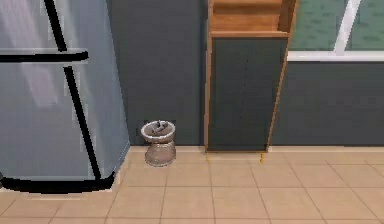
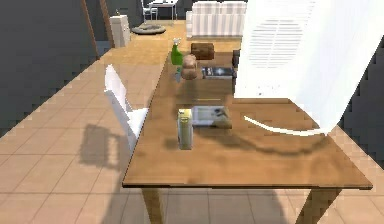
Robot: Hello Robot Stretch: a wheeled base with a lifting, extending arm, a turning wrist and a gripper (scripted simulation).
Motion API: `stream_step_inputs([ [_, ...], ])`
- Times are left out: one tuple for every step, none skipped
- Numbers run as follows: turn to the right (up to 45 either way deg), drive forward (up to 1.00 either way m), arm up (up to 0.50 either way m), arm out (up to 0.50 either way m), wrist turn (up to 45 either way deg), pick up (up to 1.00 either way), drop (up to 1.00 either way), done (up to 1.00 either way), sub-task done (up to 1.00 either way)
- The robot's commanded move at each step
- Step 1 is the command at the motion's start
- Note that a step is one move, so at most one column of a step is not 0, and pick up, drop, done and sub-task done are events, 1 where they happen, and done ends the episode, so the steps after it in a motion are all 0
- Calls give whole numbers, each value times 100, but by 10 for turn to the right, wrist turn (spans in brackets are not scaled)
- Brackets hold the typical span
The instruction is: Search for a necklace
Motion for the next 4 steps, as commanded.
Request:
stream_step_inputs([
  [-30,0,0,0,0,0,0,0,0],
  [0,45,0,0,0,0,0,0,0],
  [450,0,0,0,0,0,0,0,0],
  [90,0,0,0,0,0,0,0,0],
])
